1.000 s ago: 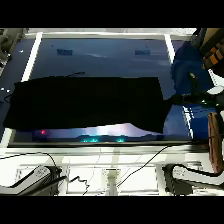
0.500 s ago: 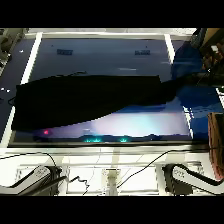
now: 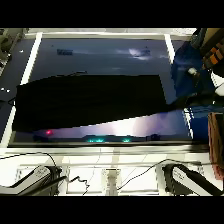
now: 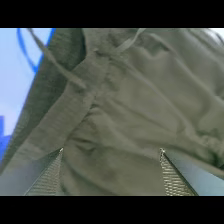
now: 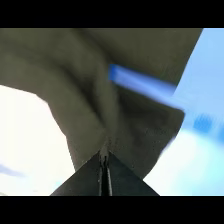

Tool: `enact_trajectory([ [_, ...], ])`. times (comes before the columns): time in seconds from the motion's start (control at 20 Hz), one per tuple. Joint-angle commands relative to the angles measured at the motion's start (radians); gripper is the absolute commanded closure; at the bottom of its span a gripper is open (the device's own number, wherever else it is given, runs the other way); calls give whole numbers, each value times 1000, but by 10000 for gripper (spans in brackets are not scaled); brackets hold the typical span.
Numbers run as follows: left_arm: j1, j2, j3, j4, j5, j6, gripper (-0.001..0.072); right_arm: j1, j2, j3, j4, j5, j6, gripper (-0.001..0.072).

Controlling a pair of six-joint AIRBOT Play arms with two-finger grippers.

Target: Fold the clothes and pants, and hang the long-sleeved shirts on hangers.

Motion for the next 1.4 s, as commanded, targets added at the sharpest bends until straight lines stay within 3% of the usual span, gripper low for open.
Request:
enact_trajectory([
  [0.0, 0, 0, 0, 102, -8, 0, 22, 5, 133, -224, -129, 11, 20, 708],
  [0.35, 2, 0, 0, 259, -10, 0, 23, -13, 201, -319, -331, -25, 23, 706],
  [0.45, 3, 0, 0, 354, -32, -39, 22, -57, 201, -320, -314, -80, 29, 704],
  [0.5, 3, 0, 0, 410, -51, -75, 22, -73, 201, -320, -281, -127, 64, 612],
  [0.6, 4, -1, 0, 488, -103, -128, 22, -82, 201, -319, -217, -232, 143, 139],
  [0.65, 4, -1, 0, 511, -134, -140, 22, -82, 201, -319, -186, -274, 156, 17],
  [0.9, 65, 0, -26, 538, -246, -157, 22, -82, 201, -319, -171, -335, 180, 21],
  [1.05, 174, 5, -83, 447, -249, -160, 23, -82, 201, -319, -179, -335, 180, 22],
  [1.2, 277, 5, -165, 291, -206, -136, 22, -82, 201, -319, -177, -336, 182, 22],
  [1.35, 328, 4, -270, 145, -71, -97, 23, -82, 201, -319, -177, -332, 220, 22],
])
